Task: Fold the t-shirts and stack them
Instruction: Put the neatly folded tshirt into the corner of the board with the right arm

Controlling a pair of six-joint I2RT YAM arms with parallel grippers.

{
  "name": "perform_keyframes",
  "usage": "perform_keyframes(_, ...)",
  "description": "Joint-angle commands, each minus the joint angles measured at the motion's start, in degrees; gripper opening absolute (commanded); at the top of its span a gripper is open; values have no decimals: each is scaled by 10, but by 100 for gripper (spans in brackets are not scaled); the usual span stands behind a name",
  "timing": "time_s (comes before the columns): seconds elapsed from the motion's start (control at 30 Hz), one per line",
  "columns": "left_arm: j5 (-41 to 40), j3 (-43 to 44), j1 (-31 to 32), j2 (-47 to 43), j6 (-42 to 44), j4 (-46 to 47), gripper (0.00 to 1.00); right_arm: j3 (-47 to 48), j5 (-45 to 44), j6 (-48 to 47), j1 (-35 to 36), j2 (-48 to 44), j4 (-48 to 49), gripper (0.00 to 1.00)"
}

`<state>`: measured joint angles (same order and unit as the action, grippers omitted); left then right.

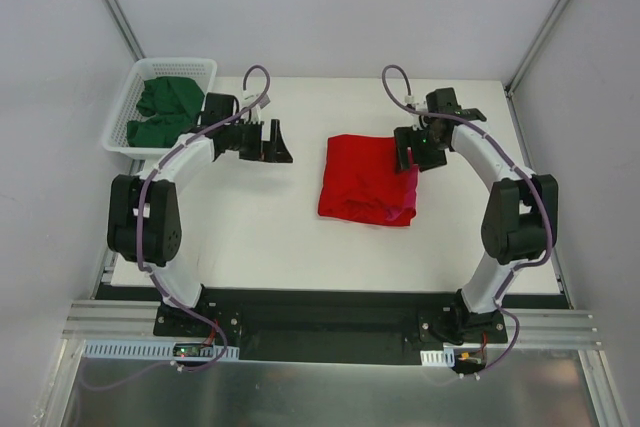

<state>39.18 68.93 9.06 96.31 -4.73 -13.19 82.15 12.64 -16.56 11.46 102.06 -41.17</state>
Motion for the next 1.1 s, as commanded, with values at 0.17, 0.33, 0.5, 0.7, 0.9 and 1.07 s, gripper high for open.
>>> perform_keyframes(0.17, 39, 46, 25, 47, -55, 54, 99, 6, 70, 20, -8, -43, 31, 70)
perform_keyframes(0.33, 39, 37, 25, 41, -58, 58, 99, 3, 84, 16, -8, -9, 33, 63)
perform_keyframes(0.5, 40, 26, 25, 23, -56, 62, 99, 4, 84, 13, -7, 18, 38, 59)
perform_keyframes(0.7, 40, 19, 25, 8, -52, 63, 99, 4, 76, 5, -7, 38, 40, 59)
perform_keyframes(0.9, 41, 12, 25, 1, -49, 66, 99, 4, 68, -2, -7, 40, 42, 59)
perform_keyframes(1.07, 40, 10, 25, -2, -48, 68, 99, 1, 77, -8, -7, 45, 43, 35)
